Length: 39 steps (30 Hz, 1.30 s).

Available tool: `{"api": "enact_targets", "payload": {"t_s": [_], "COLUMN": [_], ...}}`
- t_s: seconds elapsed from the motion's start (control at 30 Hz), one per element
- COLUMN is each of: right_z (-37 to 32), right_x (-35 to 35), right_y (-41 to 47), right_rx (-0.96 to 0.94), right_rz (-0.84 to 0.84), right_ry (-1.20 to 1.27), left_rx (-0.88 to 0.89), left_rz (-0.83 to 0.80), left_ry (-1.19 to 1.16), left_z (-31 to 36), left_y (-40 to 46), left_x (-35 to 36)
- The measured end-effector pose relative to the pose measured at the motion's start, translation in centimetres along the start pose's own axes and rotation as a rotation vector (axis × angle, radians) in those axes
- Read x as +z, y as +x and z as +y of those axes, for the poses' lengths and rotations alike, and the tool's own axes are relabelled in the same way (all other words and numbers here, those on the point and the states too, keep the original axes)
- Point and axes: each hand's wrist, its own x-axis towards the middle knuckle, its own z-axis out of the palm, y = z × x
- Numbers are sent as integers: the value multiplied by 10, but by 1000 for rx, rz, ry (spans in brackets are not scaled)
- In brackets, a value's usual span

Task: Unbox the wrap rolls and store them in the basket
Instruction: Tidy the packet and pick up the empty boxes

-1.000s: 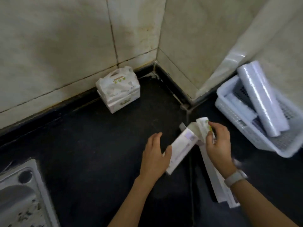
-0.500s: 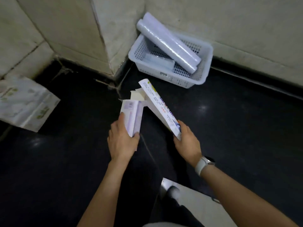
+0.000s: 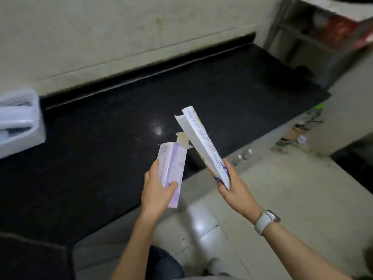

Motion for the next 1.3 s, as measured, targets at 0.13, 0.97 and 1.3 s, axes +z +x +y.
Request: {"api": "enact_targets", "payload": {"t_s": [0.13,0.97,1.3], "right_z": [89,560,781], "right_x": [-96,-373,-343], "right_y": [-70,-329,-344], "right_rx": [216,1454,1482], "right_rz": [227,1554,1623], "right_ry": [46,962,1442], "left_rx": [145,258,649], "left_rz": [-303,-1567,-1583], "left_ry": [103,733,1026], "left_z": [62,244,85], "left_y": [-23,-311,-370], "left_x": [129,874,1095]}}
